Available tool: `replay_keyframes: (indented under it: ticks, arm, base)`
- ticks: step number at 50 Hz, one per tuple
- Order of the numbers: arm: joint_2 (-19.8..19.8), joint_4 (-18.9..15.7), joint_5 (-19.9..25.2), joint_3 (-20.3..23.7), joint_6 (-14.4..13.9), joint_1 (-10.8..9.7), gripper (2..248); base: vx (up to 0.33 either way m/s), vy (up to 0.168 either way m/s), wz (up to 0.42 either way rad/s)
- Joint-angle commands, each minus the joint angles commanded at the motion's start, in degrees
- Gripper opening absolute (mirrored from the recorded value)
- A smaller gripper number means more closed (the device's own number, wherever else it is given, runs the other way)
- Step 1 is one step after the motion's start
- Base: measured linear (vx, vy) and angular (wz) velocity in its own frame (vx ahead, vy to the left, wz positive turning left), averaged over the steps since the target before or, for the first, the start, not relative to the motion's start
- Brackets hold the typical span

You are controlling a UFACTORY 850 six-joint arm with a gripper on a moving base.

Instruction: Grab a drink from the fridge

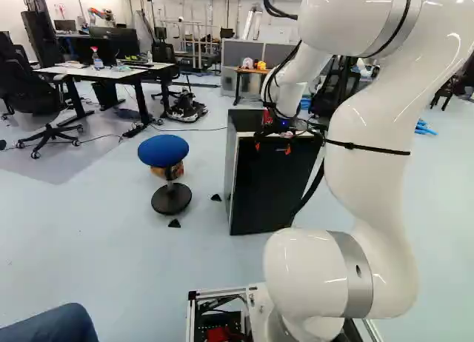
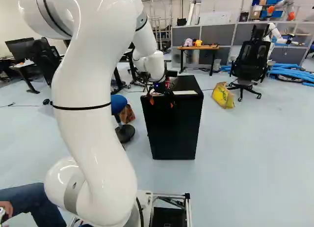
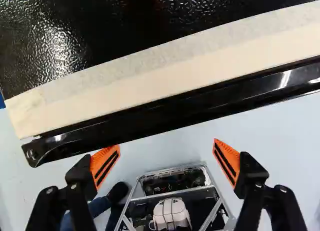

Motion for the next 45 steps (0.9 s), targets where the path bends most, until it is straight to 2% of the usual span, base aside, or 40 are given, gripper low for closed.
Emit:
replay_keyframes:
  ticks: [15,32,45]
  arm:
    - [0.6,0.0,0.1,0.8,0.0,-0.1,247]
    - [4.2,0.0,0.3,5.5,0.0,-0.1,247]
    - [7.3,0.0,2.4,9.4,0.0,0.0,247]
  base:
    - [0.0,0.0,0.0]
    - [0.0,0.0,0.0]
    - [0.0,0.0,0.0]
